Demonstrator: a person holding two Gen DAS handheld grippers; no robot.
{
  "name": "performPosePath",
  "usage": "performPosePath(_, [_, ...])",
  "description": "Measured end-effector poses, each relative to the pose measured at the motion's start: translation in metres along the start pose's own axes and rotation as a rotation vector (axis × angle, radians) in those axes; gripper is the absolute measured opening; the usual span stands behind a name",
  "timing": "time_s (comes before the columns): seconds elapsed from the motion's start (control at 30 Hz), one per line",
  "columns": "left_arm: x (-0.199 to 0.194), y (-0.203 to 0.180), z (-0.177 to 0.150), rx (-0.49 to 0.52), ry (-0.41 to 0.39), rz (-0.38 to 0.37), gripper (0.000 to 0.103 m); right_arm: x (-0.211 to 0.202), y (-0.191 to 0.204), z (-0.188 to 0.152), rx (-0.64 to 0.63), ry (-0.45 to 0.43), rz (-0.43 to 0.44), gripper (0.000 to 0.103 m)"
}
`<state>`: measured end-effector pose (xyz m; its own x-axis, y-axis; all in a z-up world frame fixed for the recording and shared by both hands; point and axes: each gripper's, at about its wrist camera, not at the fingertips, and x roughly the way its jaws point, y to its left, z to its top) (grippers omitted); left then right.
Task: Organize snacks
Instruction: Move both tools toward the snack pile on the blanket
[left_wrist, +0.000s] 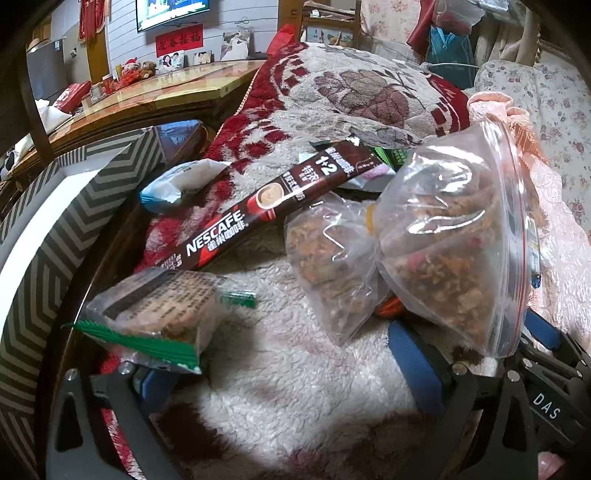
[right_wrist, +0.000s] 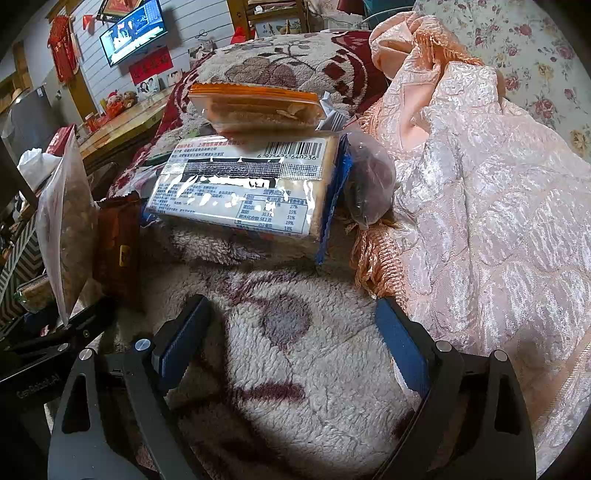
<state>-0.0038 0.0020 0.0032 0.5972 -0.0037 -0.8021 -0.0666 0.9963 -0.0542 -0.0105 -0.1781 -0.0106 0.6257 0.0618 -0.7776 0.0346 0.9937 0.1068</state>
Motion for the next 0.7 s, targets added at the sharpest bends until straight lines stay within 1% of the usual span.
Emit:
performPosePath(0.6, [0.0033, -0.0012, 0.0013, 0.0, 0.002, 0.0, 0.103, 0.0002, -0.0003, -0.0002, 0.001, 0.0, 0.0, 0.092])
performPosePath(0.7, [0.0037, -0.001, 0.0029, 0.005, 0.012, -0.006, 0.103, 0.0003, -0.0001, -0.0002, 0.0, 0.001, -0.001, 0.092])
